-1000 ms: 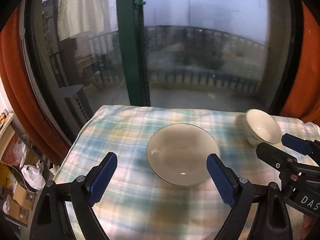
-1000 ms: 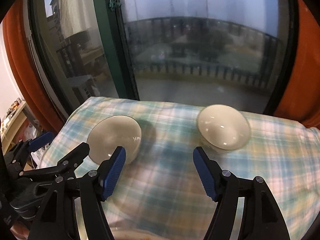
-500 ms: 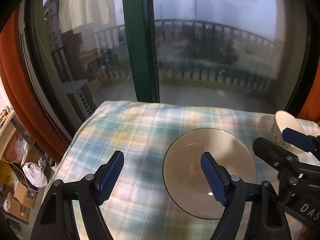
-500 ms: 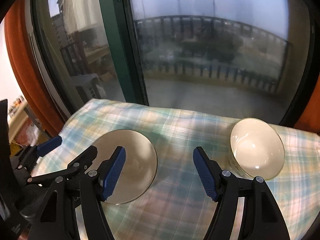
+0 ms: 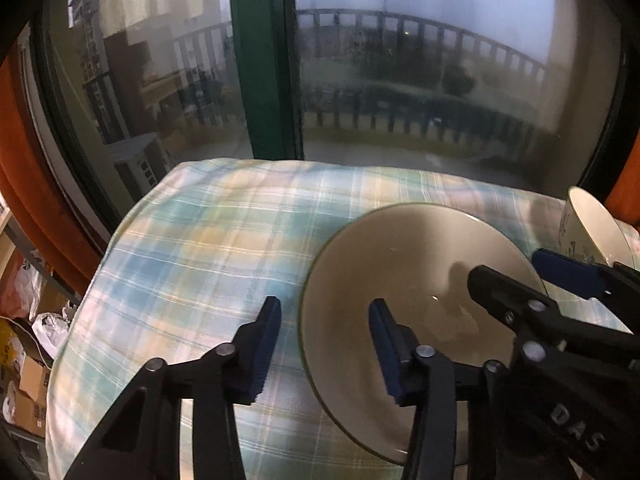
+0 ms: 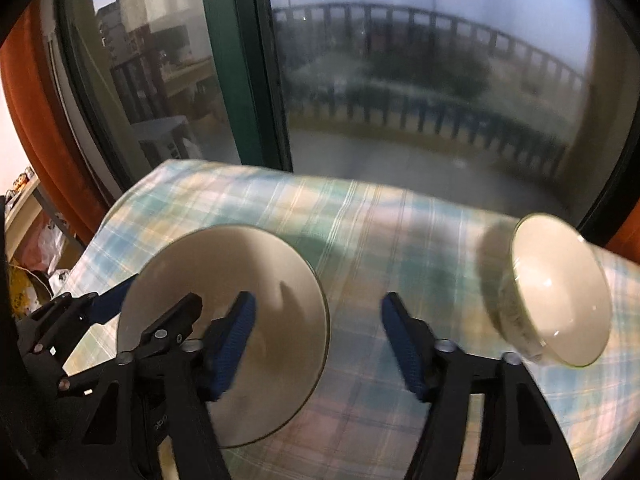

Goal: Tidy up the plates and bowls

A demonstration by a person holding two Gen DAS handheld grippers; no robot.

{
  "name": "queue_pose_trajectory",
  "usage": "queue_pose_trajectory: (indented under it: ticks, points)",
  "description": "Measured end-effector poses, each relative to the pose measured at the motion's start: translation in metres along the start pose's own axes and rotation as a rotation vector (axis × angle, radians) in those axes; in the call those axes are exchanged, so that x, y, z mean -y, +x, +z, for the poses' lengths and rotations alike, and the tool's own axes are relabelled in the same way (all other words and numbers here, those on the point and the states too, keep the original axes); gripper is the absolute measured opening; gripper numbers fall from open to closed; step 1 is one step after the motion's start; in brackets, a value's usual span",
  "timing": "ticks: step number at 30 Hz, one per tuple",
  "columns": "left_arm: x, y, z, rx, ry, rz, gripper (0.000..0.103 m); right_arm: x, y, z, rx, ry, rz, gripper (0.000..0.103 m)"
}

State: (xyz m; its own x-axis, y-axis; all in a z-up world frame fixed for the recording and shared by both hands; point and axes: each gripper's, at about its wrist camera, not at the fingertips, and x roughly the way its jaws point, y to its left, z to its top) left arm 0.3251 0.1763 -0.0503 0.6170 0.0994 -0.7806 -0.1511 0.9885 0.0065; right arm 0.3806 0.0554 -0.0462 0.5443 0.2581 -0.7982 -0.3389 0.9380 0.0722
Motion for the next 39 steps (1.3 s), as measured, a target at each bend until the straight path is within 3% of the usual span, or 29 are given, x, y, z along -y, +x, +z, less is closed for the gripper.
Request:
queue_pose_trajectory:
  ticks: [7,13,24,39]
  points:
    - [-0.001,-0.004,0.002,0.007,-0.04,-0.018,0.029,0.0,0.015,-0.002,-0.044,0.001,0.005,0.017]
    - [0.001,-0.002,-0.001,0.02,-0.005,0.006,0.024,-0.003,0.011,-0.004,-0.045,-0.013,0.006,0.016]
    - [0.015,-0.012,-0.013,0.002,0.022,-0.053,0.024,0.004,-0.007,-0.013,-0.065,-0.025,-0.03,0.015]
    - [0.04,-0.071,-0.03,0.082,0.05,-0.082,0.024,0.018,-0.073,-0.04,-0.021,-0.008,-0.059,0.015]
